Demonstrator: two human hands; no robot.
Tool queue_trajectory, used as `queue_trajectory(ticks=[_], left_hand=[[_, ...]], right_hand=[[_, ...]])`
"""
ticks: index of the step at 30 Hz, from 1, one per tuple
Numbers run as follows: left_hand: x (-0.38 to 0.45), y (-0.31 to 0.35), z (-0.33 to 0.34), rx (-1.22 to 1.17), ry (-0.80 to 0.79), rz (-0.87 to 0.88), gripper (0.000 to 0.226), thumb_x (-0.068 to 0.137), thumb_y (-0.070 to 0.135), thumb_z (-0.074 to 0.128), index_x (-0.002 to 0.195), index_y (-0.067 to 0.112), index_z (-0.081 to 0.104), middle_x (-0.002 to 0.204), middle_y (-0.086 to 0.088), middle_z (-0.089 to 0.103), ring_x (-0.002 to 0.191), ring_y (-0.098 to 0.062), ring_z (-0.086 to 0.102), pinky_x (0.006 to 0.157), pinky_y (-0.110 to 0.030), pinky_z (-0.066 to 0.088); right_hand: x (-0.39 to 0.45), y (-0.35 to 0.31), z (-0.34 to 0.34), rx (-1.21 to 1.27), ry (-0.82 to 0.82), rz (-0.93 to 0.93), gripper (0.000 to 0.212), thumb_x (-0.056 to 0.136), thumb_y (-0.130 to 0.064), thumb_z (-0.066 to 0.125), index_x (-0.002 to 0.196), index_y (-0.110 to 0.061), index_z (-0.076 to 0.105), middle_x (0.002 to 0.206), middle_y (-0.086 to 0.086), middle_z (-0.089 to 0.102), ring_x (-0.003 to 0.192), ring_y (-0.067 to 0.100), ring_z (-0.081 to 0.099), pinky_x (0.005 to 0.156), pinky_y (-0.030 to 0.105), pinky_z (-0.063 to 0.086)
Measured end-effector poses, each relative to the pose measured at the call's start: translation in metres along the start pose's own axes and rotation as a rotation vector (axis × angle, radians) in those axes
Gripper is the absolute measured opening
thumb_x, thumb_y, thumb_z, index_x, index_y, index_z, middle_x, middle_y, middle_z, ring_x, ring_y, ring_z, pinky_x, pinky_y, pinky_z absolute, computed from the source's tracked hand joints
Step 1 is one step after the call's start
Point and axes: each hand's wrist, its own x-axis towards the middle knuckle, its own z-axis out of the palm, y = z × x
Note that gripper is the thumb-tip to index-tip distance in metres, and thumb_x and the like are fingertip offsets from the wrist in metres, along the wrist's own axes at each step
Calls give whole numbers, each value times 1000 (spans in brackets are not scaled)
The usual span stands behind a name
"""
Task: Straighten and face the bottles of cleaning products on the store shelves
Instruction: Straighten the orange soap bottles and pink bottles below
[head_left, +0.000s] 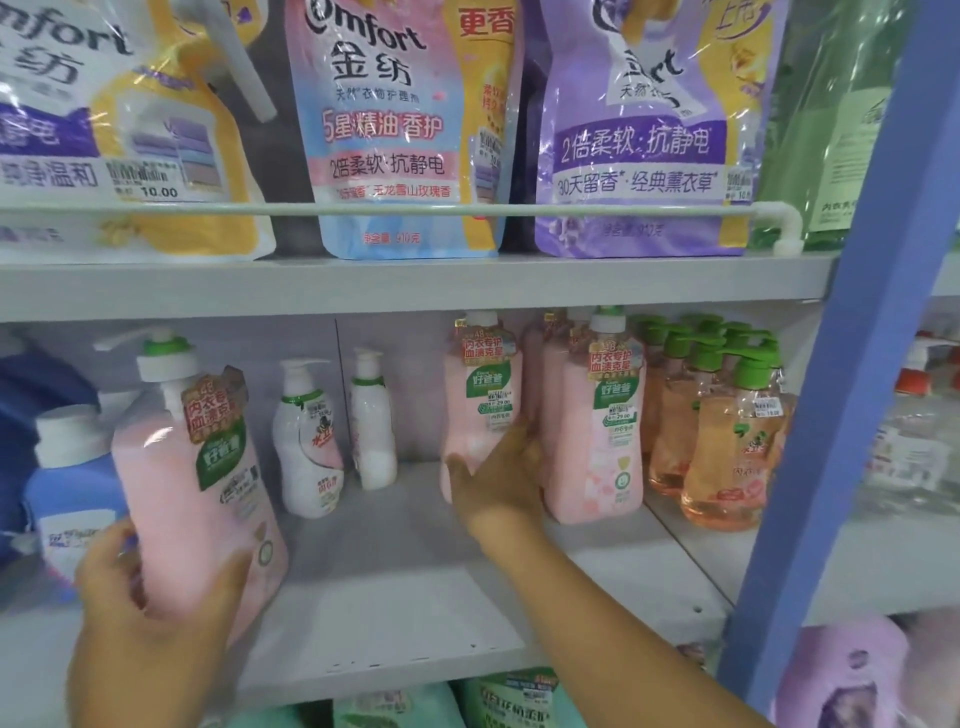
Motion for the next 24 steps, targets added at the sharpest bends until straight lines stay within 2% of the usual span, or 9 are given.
queue_trajectory(ticks=[2, 4, 6, 8, 11, 13, 15, 18, 24], left_hand=[[-5, 0, 9, -2, -84, 14, 89, 61, 40, 91, 140, 26, 51, 126, -6, 70, 104, -28, 71, 91, -51, 58], [-9, -4, 24, -57, -187, 22, 87, 66, 22, 97, 135, 39, 49, 124, -1, 72, 103, -20, 73, 88, -36, 60], [-12, -1, 47, -129, -326, 27, 84, 72, 5, 87, 121, 61, 49, 118, 13, 73, 101, -1, 72, 82, -16, 57], [-13, 9, 72, -145, -474, 16, 80, 72, 12, 83, 115, 68, 45, 120, 23, 71, 107, 3, 69, 89, -19, 56], [-12, 22, 111, -179, -668, -11, 70, 79, 27, 82, 123, 63, 42, 127, 25, 68, 116, 0, 66, 99, -35, 53], [-12, 30, 132, -154, -726, 15, 67, 85, 29, 82, 124, 67, 42, 125, 32, 66, 110, 6, 67, 93, -29, 57], [-11, 40, 147, -99, -722, 67, 66, 88, 33, 81, 130, 68, 42, 123, 36, 61, 106, 12, 64, 82, -17, 56], [-7, 46, 164, -39, -730, 125, 63, 89, 39, 78, 134, 67, 43, 118, 30, 52, 102, 13, 59, 74, -9, 53], [0, 45, 181, -12, -719, 105, 63, 92, 34, 77, 144, 51, 47, 133, 10, 62, 111, -5, 66, 96, -39, 58]], right_hand=[[-16, 8, -20, 142, 39, -136, 77, 89, -49, 63, 154, -26, 30, 152, -4, 37, 130, 15, 49, 108, 37, 46], [-22, 23, -51, 247, 203, -209, 63, 80, -53, 60, 139, -34, 47, 137, -13, 46, 117, 5, 52, 100, 31, 48], [-15, 45, -80, 287, 369, -207, 60, 80, -42, 70, 135, -26, 53, 131, -7, 48, 118, 15, 56, 100, 36, 50], [-2, 65, -99, 297, 465, -143, 66, 82, -22, 81, 141, -15, 52, 132, 2, 47, 123, 28, 55, 101, 38, 49], [21, 83, -101, 263, 349, -17, 108, 75, -20, 91, 160, -11, 24, 157, 14, 30, 145, 32, 36, 113, 39, 40], [30, 86, -95, 309, 172, 56, 122, 70, -24, 94, 162, -16, 15, 159, 10, 31, 143, 29, 41, 114, 46, 42], [34, 92, -87, 343, 107, 72, 109, 64, -26, 95, 150, -27, 28, 143, 2, 52, 127, 25, 58, 105, 44, 50], [30, 95, -79, 242, 145, 102, 94, 51, -56, 86, 129, -37, 36, 122, -6, 64, 105, 19, 67, 89, 39, 56], [29, 94, -72, 139, 164, 79, 102, 59, -58, 88, 141, -28, 34, 128, -2, 57, 113, 23, 61, 86, 37, 52]])
